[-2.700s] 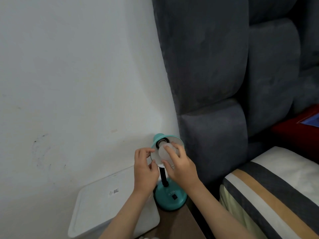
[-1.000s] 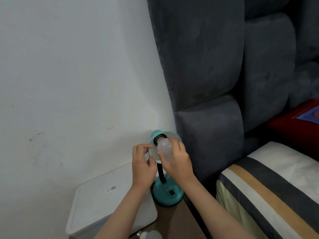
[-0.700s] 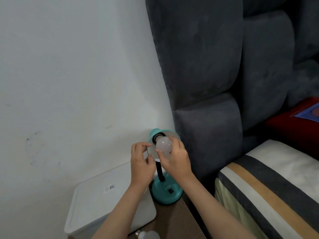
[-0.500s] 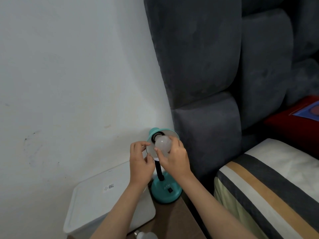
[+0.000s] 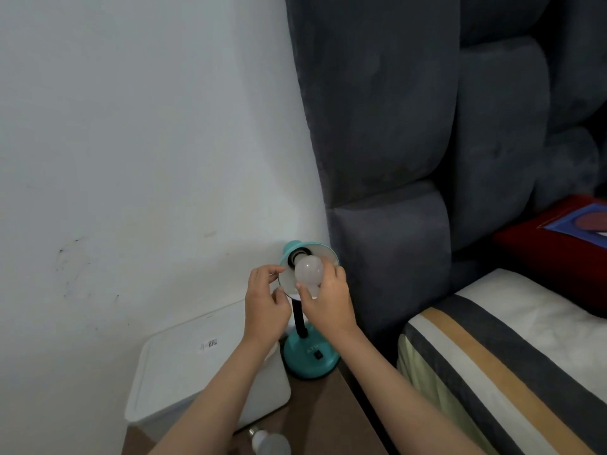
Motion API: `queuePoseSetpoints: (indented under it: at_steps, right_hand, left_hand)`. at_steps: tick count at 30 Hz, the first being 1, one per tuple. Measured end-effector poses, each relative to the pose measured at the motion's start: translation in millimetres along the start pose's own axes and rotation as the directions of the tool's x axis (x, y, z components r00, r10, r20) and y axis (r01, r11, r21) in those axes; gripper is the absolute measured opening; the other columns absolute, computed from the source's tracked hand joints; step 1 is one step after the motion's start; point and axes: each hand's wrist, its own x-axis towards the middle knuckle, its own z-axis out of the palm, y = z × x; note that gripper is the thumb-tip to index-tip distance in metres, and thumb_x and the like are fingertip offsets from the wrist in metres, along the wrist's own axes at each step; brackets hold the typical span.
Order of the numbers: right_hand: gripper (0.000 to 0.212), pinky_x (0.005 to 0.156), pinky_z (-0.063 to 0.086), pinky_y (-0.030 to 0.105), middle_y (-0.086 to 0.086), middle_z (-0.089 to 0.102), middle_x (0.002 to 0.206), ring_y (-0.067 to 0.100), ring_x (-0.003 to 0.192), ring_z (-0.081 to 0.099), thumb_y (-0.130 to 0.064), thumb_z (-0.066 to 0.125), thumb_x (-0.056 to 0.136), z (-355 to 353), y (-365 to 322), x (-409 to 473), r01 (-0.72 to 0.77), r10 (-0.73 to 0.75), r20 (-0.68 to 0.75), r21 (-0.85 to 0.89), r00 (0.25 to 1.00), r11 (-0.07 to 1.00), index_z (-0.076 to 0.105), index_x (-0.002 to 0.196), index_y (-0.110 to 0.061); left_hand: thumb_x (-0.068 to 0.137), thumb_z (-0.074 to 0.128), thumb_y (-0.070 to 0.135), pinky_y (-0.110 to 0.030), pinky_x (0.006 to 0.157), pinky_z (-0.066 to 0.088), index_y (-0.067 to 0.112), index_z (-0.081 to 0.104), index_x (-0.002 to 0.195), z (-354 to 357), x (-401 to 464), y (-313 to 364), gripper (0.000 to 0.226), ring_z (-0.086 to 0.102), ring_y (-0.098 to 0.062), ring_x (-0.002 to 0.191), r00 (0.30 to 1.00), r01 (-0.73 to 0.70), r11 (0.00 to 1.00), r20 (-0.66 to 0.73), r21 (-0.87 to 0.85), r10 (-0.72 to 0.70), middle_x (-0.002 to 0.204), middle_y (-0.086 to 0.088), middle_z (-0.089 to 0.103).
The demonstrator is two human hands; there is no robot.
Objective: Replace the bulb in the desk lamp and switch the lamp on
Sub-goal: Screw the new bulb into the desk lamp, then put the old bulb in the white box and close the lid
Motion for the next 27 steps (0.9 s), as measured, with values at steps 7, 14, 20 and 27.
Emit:
queuePoseSetpoints:
  at_steps: [7,14,20,27]
  right_hand:
    - [0.045,0.078,0.054,0.036,0.014,0.049,0.114,0.029,0.093,0.059,-0.015,0.063,0.083,-24.3,-23.6,-17.1,0.091,-0.097,-0.094,-0.063,0.991,0.994,0.049,0.124,-0.003]
    - [0.017,0.069,0.051,0.034,0.008,0.058,0.09,0.019,0.08,0.058,-0.012,0.063,0.082,-8.0,-38.0,-58.0,0.325,-0.318,0.081,-0.093,0.945,0.941,0.061,0.097,-0.006]
    - [0.078,0.1,0.041,0.036,0.008,0.048,0.129,0.024,0.121,0.045,-0.052,0.07,0.07,40.0,-25.8,-69.2,0.036,0.082,0.496,-0.224,0.864,0.974,0.042,0.133,-0.015]
    - [0.114,0.108,0.032,0.032,-0.005,0.036,0.134,0.018,0.13,0.035,-0.064,0.082,0.047,64.6,-16.2,-49.4,-0.003,0.14,0.659,-0.204,0.739,0.979,0.035,0.14,-0.018]
  left_hand:
    - [0.084,0.054,0.002,-0.024,0.097,0.036,0.015,0.047,0.123,-27.0,-21.5,10.3,0.042,0.047,-0.012,0.118,0.99,0.092,0.995,0.108,0.03,-0.095,0.125,0.002,0.052]
    - [0.086,0.058,0.015,-0.037,0.107,0.031,0.009,0.042,0.13,-83.9,-56.3,-20.9,0.047,0.043,-0.025,0.125,0.956,0.279,0.937,0.034,0.209,-0.292,0.134,-0.012,0.048]
    - [0.071,0.066,0.057,-0.051,0.104,0.03,0.016,0.041,0.13,-144.3,-75.5,-74.6,0.076,0.041,-0.032,0.126,0.873,0.442,0.728,-0.064,0.525,-0.484,0.138,-0.013,0.045]
    - [0.037,0.067,0.084,-0.047,0.097,0.046,0.015,0.033,0.133,-184.9,-78.4,-121.2,0.123,0.045,-0.031,0.12,0.742,0.562,0.696,0.099,0.446,-0.663,0.135,-0.014,0.041]
